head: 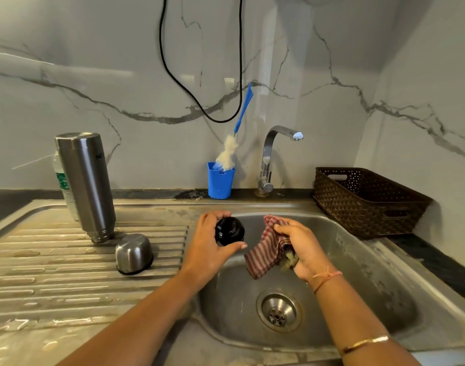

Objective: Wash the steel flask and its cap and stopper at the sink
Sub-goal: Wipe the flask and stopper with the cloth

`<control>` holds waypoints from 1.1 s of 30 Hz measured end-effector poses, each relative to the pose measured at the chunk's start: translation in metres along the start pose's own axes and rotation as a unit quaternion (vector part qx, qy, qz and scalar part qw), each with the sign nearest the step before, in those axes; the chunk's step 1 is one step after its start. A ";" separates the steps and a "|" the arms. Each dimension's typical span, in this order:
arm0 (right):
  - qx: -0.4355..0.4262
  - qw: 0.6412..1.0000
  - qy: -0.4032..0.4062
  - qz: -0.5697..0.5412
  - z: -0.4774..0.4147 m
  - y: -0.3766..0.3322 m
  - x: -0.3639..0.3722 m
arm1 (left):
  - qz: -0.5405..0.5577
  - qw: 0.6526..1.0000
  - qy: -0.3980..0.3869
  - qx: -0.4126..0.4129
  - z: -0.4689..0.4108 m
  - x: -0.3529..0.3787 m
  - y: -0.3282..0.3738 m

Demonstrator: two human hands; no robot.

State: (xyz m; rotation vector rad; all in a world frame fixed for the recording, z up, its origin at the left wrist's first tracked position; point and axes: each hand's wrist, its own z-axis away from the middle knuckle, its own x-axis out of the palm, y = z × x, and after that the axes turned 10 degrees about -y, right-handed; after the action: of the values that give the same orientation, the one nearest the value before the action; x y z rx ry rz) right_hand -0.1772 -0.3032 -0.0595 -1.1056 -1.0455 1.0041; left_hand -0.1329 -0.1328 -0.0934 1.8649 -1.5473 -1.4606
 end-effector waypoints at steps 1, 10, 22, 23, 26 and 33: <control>0.000 1.000 0.004 -0.002 -0.001 0.002 -0.001 | -0.002 1.000 0.001 0.001 0.001 0.000 0.000; 0.000 0.995 0.049 -0.090 -0.002 -0.008 -0.010 | 0.076 0.997 0.000 -0.005 0.000 -0.003 -0.001; 0.043 0.984 0.097 -0.142 -0.009 -0.006 -0.021 | 0.228 0.969 -0.085 -0.032 0.006 0.001 0.012; 0.043 0.984 0.097 -0.142 -0.010 -0.005 -0.022 | 0.234 0.968 -0.089 -0.032 0.007 0.000 0.012; 0.044 0.984 0.099 -0.140 -0.012 -0.004 -0.022 | 0.249 0.964 -0.092 -0.033 0.007 0.000 0.012; 0.050 0.985 0.103 -0.132 -0.014 -0.001 -0.023 | 0.306 0.943 -0.119 -0.055 0.007 -0.003 0.011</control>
State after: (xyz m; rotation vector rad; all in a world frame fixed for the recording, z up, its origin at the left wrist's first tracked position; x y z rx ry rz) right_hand -0.1681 -0.3282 -0.0633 -0.9396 -0.9344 0.7067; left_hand -0.1442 -0.1319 -0.0869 1.0213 -1.8785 -1.4541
